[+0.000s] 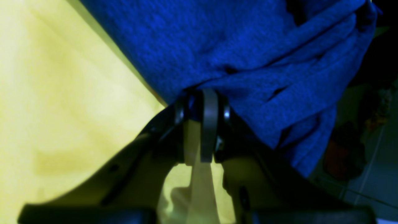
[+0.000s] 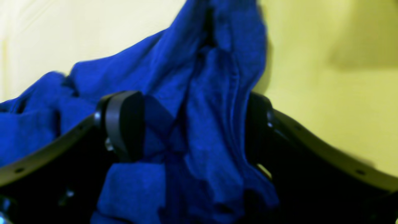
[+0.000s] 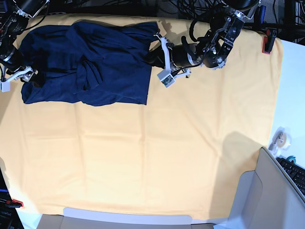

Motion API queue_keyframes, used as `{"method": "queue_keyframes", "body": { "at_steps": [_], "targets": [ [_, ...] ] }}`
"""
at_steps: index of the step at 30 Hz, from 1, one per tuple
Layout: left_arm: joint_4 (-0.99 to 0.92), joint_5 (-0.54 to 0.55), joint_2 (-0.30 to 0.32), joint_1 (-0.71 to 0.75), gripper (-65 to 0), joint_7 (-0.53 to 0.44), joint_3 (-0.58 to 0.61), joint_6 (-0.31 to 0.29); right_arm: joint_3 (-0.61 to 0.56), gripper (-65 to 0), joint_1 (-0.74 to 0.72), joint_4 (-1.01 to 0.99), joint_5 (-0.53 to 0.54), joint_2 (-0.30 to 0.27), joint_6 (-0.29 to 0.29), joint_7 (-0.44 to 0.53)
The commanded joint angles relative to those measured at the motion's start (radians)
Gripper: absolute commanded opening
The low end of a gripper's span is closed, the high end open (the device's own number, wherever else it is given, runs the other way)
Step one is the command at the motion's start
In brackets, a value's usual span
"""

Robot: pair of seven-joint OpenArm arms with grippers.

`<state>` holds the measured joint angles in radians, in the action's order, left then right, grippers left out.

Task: Fold the T-shirt properly
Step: 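Grasp the shirt's end edge with the right gripper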

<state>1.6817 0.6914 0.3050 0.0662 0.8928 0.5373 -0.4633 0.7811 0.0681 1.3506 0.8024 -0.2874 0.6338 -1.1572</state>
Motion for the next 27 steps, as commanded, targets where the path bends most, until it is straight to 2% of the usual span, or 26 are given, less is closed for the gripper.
{"method": "queue_keyframes", "body": {
  "at_steps": [1, 4, 15, 18, 27],
  "targets": [
    [0.016, 0.015, 0.003, -0.012, -59.2, -0.013, -0.006, -0.004, -0.027, -19.3, 0.026, -0.012, -0.030, 0.015, -0.007, -0.116],
    [0.016, 0.015, 0.003, -0.013, -59.2, -0.010, -0.006, -0.004, -0.039, -19.3, 0.051, -0.010, 0.001, 0.015, -0.007, -0.116],
    [0.016, 0.015, 0.003, -0.015, -59.2, -0.010, -0.006, -0.004, -0.042, -19.3, 0.075, -0.009, 0.004, 0.043, -0.001, -0.152],
    [0.016, 0.015, 0.003, -0.015, -59.2, -0.010, -0.006, -0.004, -0.084, -19.3, 0.074, -0.007, 0.004, 0.043, -0.001, -0.149],
    [0.016, 0.015, 0.003, -0.009, -59.2, -0.010, -0.007, -0.004, -0.137, -19.3, 0.086, 0.157, 0.004, 0.072, -0.001, -0.151]
  ]
}}
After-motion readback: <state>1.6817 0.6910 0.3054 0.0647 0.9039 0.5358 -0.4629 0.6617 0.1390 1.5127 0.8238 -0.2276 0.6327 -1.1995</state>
